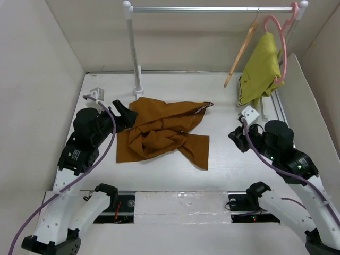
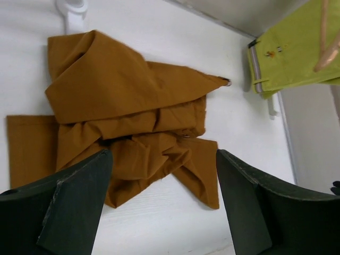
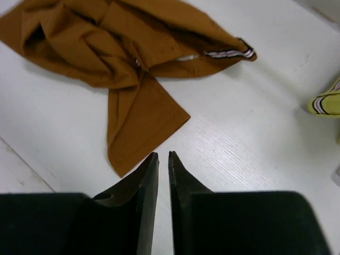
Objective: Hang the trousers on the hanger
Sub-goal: Flatten out the trousers at the center of the board.
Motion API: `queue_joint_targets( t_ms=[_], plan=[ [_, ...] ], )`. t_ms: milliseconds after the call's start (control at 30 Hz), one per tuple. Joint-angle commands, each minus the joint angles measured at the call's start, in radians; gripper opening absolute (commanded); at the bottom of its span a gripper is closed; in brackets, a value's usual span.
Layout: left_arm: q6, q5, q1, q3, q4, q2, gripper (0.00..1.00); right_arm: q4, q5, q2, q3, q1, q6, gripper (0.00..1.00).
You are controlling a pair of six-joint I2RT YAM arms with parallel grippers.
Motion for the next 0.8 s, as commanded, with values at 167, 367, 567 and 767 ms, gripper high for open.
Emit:
queue_joint_targets(
  t_ms=[167,367,567,767],
  plan=[
    [-0.100,-0.195,-0.002,-0.202,-0.105,-0.014,0.73,0.185,-0.085,0.119,-0.179,0.010,-0.024,0.83],
    [-0.191,-0.127,-0.012,-0.339,-0.030,0.031,0.77,0.319,-0.055,0.332,-0.268,0.056,-0.039,0.85],
    [-0.243,0.005,-0.012,-0.457,0.137,0.172,0.78,0.445,-0.062,0.565,-0.276,0.168,-0.019,0.85],
    [-0.310,0.043,-0.012,-0.548,0.319,0.261,0.81,0.549,-0.072,0.760,-0.276,0.346,0.022,0.80]
  ],
)
